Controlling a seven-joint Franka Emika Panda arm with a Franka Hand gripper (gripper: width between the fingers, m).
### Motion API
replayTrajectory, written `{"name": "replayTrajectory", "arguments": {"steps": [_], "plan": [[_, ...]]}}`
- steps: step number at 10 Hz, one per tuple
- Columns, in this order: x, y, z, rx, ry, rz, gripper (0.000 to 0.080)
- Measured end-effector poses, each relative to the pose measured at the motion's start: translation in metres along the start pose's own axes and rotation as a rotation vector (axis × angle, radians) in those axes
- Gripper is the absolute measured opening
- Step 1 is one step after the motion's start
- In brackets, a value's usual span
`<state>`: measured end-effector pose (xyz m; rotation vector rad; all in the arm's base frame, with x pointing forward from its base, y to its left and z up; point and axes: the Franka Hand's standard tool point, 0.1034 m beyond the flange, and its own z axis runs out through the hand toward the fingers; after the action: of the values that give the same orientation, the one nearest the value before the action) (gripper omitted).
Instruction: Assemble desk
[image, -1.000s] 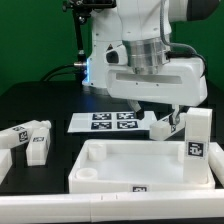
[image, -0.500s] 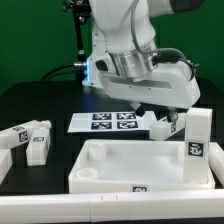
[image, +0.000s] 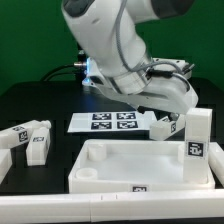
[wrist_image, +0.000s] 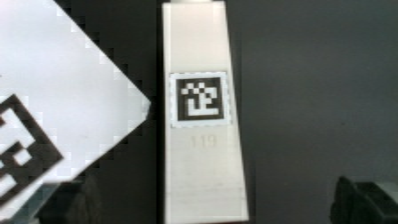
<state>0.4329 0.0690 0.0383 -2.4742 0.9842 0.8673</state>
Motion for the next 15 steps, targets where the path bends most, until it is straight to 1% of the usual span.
{"name": "replayTrajectory", "arguments": {"steps": [1,2,4,5,7,9,10,12,13,15], "plan": [[0.003,0.004,0.006,0.025,-0.085,0.026,0.0649],[0.006,0.006,0.006,0.028,-0.143,0.038,0.0649],[0.009,0.01,0.007,0.029,-0.197,0.051,0.0649],[0.009,0.009,0.008,0.03,-0.194,0.052,0.0649],[0.009,0.008,0.014,0.054,-0.213,0.078,0.0649],[0.008,0.009,0.023,0.062,-0.229,0.094,0.0649],[0.007,0.013,0.026,0.058,-0.236,0.1,0.0649],[0.007,0.015,0.026,0.058,-0.237,0.103,0.0649],[0.007,0.015,0.026,0.058,-0.237,0.103,0.0596],[0.007,0.015,0.026,0.058,-0.237,0.103,0.0322]]}}
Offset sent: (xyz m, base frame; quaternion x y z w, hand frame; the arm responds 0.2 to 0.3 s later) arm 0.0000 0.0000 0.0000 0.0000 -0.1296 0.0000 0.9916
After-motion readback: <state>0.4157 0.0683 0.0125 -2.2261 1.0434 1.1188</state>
